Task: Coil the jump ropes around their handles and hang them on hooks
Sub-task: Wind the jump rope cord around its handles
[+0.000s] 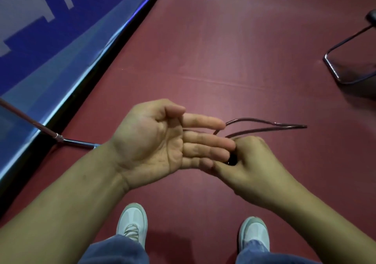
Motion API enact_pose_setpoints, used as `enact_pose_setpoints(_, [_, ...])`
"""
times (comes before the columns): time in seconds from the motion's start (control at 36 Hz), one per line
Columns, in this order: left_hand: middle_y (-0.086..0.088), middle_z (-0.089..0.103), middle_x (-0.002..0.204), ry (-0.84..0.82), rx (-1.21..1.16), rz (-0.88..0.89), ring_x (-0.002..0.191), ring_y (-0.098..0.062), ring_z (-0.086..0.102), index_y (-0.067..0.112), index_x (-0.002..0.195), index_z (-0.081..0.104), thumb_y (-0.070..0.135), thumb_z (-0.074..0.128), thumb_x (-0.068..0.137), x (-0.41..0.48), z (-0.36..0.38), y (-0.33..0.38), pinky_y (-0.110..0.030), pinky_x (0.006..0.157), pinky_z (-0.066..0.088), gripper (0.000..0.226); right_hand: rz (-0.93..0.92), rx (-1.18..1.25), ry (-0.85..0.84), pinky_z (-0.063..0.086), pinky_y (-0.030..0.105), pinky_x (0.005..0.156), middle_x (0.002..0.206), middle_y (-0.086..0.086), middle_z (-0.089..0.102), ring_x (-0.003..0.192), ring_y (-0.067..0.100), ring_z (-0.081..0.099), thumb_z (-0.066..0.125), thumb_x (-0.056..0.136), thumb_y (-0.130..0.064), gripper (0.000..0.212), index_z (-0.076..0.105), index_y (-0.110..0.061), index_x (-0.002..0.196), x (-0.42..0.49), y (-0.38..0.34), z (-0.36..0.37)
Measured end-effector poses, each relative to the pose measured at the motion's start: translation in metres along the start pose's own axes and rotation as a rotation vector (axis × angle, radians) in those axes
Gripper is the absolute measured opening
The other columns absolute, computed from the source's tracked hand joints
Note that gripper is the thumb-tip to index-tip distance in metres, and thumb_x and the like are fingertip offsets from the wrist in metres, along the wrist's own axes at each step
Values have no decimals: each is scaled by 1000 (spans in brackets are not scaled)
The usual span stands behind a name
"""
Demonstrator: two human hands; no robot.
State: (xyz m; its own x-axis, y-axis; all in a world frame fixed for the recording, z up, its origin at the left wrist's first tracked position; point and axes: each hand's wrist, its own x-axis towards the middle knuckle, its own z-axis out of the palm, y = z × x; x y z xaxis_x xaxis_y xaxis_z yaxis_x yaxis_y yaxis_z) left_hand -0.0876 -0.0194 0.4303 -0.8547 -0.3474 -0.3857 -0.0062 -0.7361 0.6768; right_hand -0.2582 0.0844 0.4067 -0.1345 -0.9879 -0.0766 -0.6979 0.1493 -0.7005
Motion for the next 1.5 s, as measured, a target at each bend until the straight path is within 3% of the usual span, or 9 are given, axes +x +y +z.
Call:
enact_pose_setpoints(0.11, [-11,75,116,130,588,339,80,-14,70,3,102,76,2,43,71,0,3,-6,-26,61,50,45,52,250,-230,39,29,42,53,15,59,39,21,52,82,82,-42,42,66,-6,66,2,-4,-15])
enact_pose_setpoints(0.22, [14,72,120,98,1255,457,111,1,58,40,112,76,0,41,70,-2,0,-4,-22,95,47,67,8,313,-344,40,30,45,49,4,59,39,21,51,83,82,-35,38,66,-8,61,2,-2,-23])
enact_pose_setpoints(0.36, [29,53,139,104,1358,491,133,4,43,50,133,61,-12,46,72,1,-2,-3,-22,106,33,88,-11,438,-468,39,26,44,50,5,59,39,21,49,81,86,-30,35,66,-10,61,0,-5,-29])
enact_pose_setpoints(0.53, [22,19,166,-131,1133,520,154,0,14,36,136,63,-20,50,74,-5,7,0,-32,121,27,85,-15,634,-646,33,26,42,52,18,55,36,28,41,75,87,-26,23,69,-5,78,-2,-2,-32])
enact_pose_setpoints(0.72, [6,53,149,-251,999,324,144,-10,42,11,113,72,10,58,96,-4,-2,1,-28,118,33,22,-32,751,-786,31,26,43,50,12,55,35,21,42,69,86,-26,39,58,5,66,-2,7,-27])
enact_pose_setpoints(0.86, [-3,52,131,-203,953,307,133,-14,49,18,129,70,28,57,97,2,0,-8,-26,111,39,35,-8,929,-810,33,24,39,74,42,49,37,24,42,74,81,-24,66,47,15,126,-2,3,-25])
enact_pose_setpoints(1.0, [2,60,128,-49,952,390,128,-13,56,21,98,74,29,58,98,9,-1,-18,-32,108,42,18,-16,800,-760,31,22,42,49,14,52,34,16,40,63,87,-33,52,53,15,70,-2,5,-25])
enact_pose_setpoints(1.33, [-13,59,59,225,436,450,47,-16,49,4,87,70,-11,60,88,17,13,-42,-24,46,36,18,-46,796,-486,35,16,39,57,17,62,32,13,43,73,79,-46,36,75,-10,84,-5,1,-33])
enact_pose_setpoints(1.5, [-22,74,80,392,569,639,69,-26,66,8,83,79,-20,62,71,20,12,-52,-43,60,58,35,-46,557,-289,37,21,39,56,16,66,35,20,52,77,74,-43,42,64,-3,75,-9,-2,-32])
